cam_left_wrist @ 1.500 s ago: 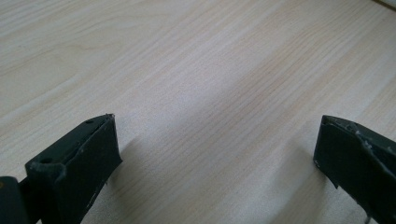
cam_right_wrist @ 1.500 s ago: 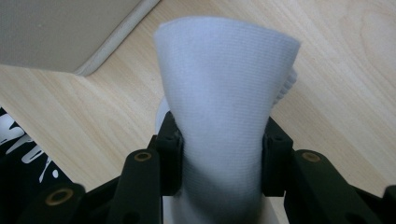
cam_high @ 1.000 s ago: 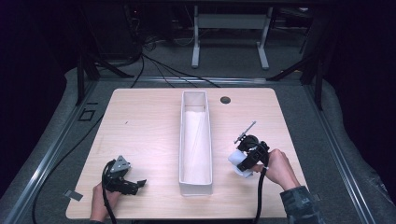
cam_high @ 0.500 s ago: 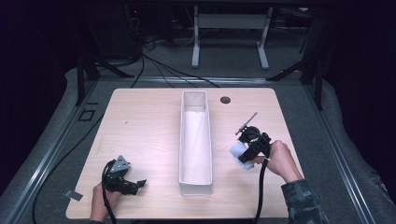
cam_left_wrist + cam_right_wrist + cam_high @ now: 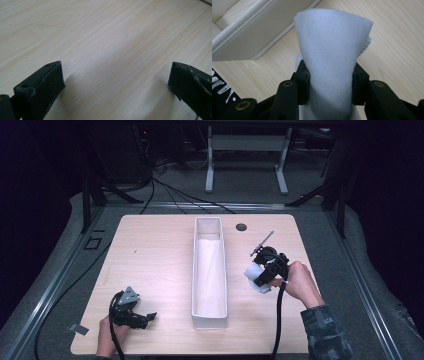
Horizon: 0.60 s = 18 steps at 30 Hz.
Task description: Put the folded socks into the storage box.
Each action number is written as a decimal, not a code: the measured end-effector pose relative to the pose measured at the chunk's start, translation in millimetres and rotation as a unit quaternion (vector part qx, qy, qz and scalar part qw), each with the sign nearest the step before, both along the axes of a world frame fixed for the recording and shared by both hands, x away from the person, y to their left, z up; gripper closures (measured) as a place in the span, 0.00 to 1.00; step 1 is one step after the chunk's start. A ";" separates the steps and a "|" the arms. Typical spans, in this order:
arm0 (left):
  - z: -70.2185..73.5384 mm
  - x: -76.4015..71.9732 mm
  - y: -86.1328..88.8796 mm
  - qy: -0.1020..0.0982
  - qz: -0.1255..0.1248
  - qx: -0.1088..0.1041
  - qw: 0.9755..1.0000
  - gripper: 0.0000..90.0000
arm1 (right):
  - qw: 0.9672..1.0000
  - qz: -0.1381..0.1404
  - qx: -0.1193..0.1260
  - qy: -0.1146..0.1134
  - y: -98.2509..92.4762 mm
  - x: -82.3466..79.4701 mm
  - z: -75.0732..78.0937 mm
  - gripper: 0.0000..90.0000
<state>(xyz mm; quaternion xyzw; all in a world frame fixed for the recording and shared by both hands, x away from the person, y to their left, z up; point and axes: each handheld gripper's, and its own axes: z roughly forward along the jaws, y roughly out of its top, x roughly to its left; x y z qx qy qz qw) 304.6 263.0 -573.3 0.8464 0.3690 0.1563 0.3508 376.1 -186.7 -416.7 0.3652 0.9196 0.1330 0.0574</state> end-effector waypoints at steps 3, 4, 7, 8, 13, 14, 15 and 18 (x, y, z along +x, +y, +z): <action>0.0 0.0 0.0 0.000 0.000 0.000 1.000 0.00 | 1.000 0.003 -0.003 0.000 3.4 1.5 3.7 0.67; 0.0 0.0 0.0 0.000 0.000 0.000 1.000 0.00 | 1.000 0.006 -0.008 -0.003 4.3 2.2 5.0 0.67; 0.0 0.0 0.0 0.000 0.000 0.000 1.000 0.00 | 1.000 0.010 -0.009 -0.005 7.9 3.1 8.6 0.66; 0.0 0.0 0.0 0.000 0.000 0.000 1.000 0.00 | 1.000 0.014 -0.011 -0.007 9.1 3.5 10.1 0.66; 0.0 0.0 0.0 0.000 0.000 0.000 1.000 0.00 | 0.999 0.022 -0.020 -0.015 15.5 5.1 16.4 0.66; 0.0 0.0 0.0 0.000 0.000 0.000 1.000 0.00 | 0.999 0.022 -0.020 -0.015 15.5 5.1 16.4 0.66; 0.0 0.0 0.0 0.000 0.000 0.000 1.000 0.00 | 0.999 0.025 -0.018 -0.017 18.1 5.7 18.9 0.66; 0.0 0.0 0.0 0.000 0.000 0.000 1.000 0.00 | 0.999 0.030 -0.015 -0.021 21.9 7.4 22.9 0.66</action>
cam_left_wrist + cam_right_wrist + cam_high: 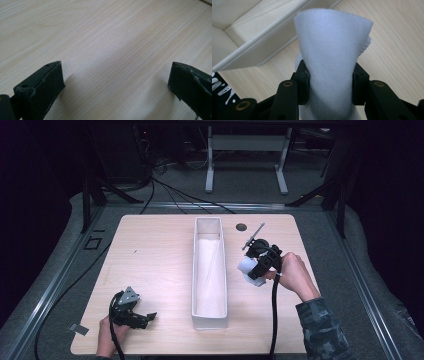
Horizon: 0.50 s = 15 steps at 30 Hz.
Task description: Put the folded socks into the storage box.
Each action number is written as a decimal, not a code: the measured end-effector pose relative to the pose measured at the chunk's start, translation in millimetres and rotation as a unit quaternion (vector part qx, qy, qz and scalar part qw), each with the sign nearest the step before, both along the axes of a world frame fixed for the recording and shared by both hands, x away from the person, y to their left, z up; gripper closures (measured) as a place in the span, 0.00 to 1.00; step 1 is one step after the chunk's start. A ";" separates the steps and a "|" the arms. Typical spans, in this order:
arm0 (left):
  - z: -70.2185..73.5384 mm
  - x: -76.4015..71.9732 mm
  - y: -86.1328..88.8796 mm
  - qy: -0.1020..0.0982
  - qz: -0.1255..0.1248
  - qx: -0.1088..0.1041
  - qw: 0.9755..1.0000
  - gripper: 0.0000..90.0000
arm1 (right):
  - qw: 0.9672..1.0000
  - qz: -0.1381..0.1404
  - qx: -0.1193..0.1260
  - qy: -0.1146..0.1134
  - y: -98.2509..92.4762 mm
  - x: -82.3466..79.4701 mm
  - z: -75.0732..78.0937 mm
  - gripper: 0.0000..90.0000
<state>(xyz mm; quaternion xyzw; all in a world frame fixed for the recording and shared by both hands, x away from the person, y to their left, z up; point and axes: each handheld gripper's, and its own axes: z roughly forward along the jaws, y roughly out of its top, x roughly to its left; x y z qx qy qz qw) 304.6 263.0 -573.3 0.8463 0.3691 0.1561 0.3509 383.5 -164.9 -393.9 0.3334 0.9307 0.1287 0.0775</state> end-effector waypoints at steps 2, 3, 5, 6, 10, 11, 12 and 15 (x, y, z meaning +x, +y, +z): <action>0.0 0.0 0.0 0.000 0.000 0.000 1.000 0.00 | 1.000 0.001 -0.004 -0.003 2.5 0.5 3.0 0.66; 0.0 0.0 0.0 0.000 0.000 0.000 1.000 0.00 | 1.000 0.001 -0.004 -0.003 2.5 0.5 3.0 0.66; 0.0 0.0 0.0 0.000 0.000 0.000 1.000 0.00 | 1.000 0.007 -0.001 -0.007 5.5 2.2 7.8 0.66; 0.0 0.0 0.0 0.000 0.000 0.000 1.000 0.00 | 1.000 0.010 -0.001 -0.009 6.9 2.4 9.4 0.66; 0.0 0.0 0.0 0.000 0.000 0.000 1.000 0.00 | 1.000 0.017 -0.001 -0.012 13.2 3.7 15.1 0.66; 0.0 0.0 0.0 0.000 0.000 0.000 1.000 0.00 | 1.000 0.017 -0.001 -0.012 13.2 3.7 15.1 0.66; 0.0 0.0 0.0 0.000 0.000 0.000 1.000 0.00 | 1.000 0.023 0.002 -0.014 17.9 4.7 18.1 0.66; 0.0 0.0 0.0 0.000 0.000 0.000 1.000 0.00 | 0.999 0.031 0.003 -0.015 23.0 5.4 20.6 0.66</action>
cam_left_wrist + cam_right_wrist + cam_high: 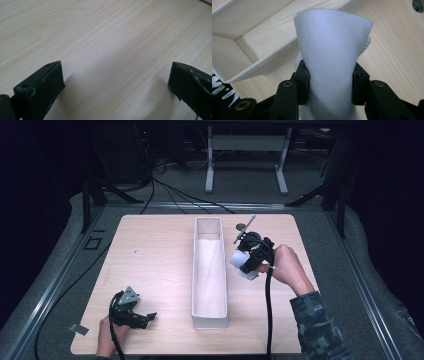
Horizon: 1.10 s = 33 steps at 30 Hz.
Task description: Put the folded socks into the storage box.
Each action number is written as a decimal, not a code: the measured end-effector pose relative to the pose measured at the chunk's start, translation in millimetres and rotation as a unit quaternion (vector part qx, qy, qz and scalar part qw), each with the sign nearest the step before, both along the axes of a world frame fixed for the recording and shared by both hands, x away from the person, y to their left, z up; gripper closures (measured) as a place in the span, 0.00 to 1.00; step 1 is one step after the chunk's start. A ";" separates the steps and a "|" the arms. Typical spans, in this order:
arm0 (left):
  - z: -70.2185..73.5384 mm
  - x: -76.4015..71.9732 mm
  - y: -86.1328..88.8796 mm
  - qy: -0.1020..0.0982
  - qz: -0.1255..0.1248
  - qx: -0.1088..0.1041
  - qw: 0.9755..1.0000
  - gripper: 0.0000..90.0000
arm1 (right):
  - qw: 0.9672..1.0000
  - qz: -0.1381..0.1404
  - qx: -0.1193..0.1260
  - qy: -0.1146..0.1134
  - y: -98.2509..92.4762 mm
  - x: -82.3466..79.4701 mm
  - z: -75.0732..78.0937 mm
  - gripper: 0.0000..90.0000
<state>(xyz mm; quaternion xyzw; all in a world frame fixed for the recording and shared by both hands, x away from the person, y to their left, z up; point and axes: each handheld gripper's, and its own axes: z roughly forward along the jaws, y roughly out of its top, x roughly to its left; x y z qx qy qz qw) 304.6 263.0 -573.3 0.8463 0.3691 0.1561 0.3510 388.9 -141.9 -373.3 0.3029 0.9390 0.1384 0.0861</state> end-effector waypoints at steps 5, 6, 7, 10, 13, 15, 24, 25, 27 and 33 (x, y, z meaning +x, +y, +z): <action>0.0 0.0 0.1 0.000 0.000 0.001 1.000 0.00 | 1.000 0.022 -0.002 -0.004 17.5 1.2 5.0 0.66; 0.0 0.0 0.1 0.000 0.000 0.001 1.000 0.00 | 1.000 0.025 -0.002 -0.005 19.8 1.1 5.4 0.66; 0.0 0.0 0.0 0.000 0.000 0.000 1.000 0.00 | 1.000 0.030 -0.004 -0.008 22.8 1.1 5.8 0.66; 0.0 0.0 0.0 0.000 0.000 0.000 1.000 0.00 | 0.999 0.044 -0.004 -0.008 31.7 1.0 5.4 0.66; 0.0 0.0 0.1 0.000 0.000 0.000 1.000 0.00 | 0.999 0.054 -0.004 -0.004 38.9 1.6 3.4 0.66; 0.0 0.0 0.0 0.000 0.000 0.000 1.000 0.00 | 0.998 0.059 -0.002 -0.004 42.9 2.2 2.6 0.66; 0.0 0.0 0.1 0.000 0.000 0.000 1.000 0.00 | 0.996 0.083 0.012 0.000 61.3 4.0 -3.4 0.66; 0.0 0.0 0.1 0.000 0.000 0.000 1.000 0.00 | 0.996 0.084 0.014 0.001 63.3 4.0 -4.1 0.66; 0.0 0.0 0.1 0.000 0.000 0.000 1.000 0.00 | 0.996 0.085 0.010 0.001 67.2 4.0 -5.1 0.66; 0.0 0.0 0.1 0.000 0.000 0.001 1.000 0.00 | 0.995 0.092 0.022 0.006 78.2 5.0 -10.0 0.65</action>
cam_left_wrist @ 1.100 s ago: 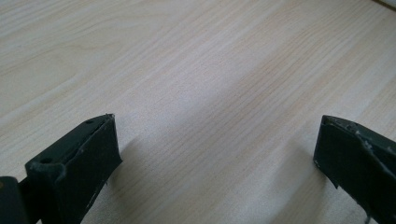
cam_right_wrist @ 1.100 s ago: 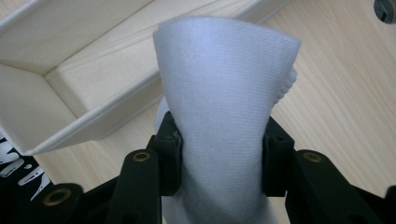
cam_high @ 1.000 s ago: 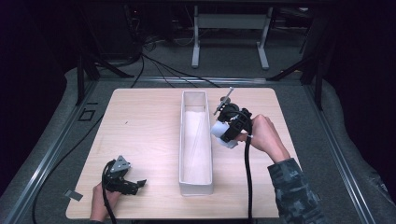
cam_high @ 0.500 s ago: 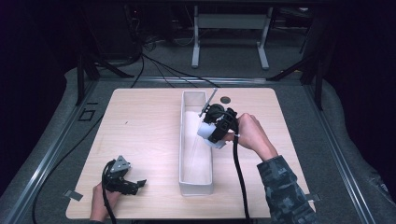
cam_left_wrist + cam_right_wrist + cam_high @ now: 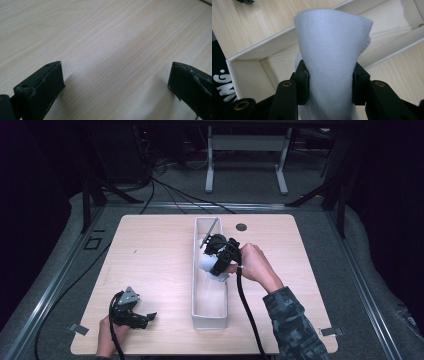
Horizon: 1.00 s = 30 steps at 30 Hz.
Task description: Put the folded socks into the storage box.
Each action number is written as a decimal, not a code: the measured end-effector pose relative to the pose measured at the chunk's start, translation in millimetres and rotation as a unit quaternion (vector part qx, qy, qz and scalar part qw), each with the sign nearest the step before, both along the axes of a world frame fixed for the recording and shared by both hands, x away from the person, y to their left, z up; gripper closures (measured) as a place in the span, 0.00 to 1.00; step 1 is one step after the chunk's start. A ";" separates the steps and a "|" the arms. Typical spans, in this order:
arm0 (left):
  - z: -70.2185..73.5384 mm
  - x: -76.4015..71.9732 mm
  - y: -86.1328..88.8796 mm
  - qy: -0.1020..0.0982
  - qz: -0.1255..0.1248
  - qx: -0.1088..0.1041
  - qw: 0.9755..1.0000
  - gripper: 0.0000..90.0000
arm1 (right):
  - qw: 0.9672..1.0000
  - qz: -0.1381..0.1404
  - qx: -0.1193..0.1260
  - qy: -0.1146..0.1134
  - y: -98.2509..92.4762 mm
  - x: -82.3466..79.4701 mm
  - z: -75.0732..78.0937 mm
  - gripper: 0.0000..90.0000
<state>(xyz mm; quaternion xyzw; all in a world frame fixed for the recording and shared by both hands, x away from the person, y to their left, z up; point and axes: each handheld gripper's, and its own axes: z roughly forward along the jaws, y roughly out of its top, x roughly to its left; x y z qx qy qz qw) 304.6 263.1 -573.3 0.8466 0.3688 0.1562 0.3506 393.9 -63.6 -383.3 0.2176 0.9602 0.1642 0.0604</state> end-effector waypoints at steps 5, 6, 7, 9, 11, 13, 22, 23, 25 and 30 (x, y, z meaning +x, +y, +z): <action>0.0 0.0 0.0 0.000 0.000 0.000 1.000 0.00 | 1.000 0.012 -0.004 0.003 9.1 0.1 -3.4 0.65; 0.0 0.0 0.0 0.000 0.000 0.000 1.000 0.00 | 1.000 0.012 -0.004 0.003 13.3 -0.3 -6.0 0.65; 0.0 0.0 0.0 0.000 0.000 0.000 1.000 0.00 | 1.000 0.012 -0.004 0.003 13.3 -0.3 -6.0 0.65; 0.0 0.0 0.0 0.000 0.000 0.000 1.000 0.00 | 1.000 0.016 -0.004 0.011 17.3 0.5 -10.9 0.65; 0.0 0.0 0.0 0.000 0.000 0.000 1.000 0.00 | 1.000 0.018 -0.010 0.017 21.4 1.7 -16.7 0.65; 0.0 0.0 0.0 0.000 0.000 0.000 1.000 0.00 | 0.999 0.020 -0.016 0.025 24.5 2.6 -22.0 0.65; 0.0 0.0 0.0 0.000 0.000 0.000 1.000 0.00 | 0.998 0.023 -0.042 0.048 34.1 7.4 -40.6 0.65; 0.0 0.0 0.0 0.000 0.000 0.000 1.000 0.00 | 0.998 0.023 -0.043 0.048 34.5 7.6 -42.3 0.65; 0.0 0.0 0.0 0.000 0.000 0.000 1.000 0.00 | 0.997 0.022 -0.045 0.055 35.5 8.0 -47.8 0.65; 0.0 0.0 0.0 0.000 0.000 0.000 1.000 0.00 | 0.996 0.021 -0.052 0.068 36.1 8.3 -56.5 0.65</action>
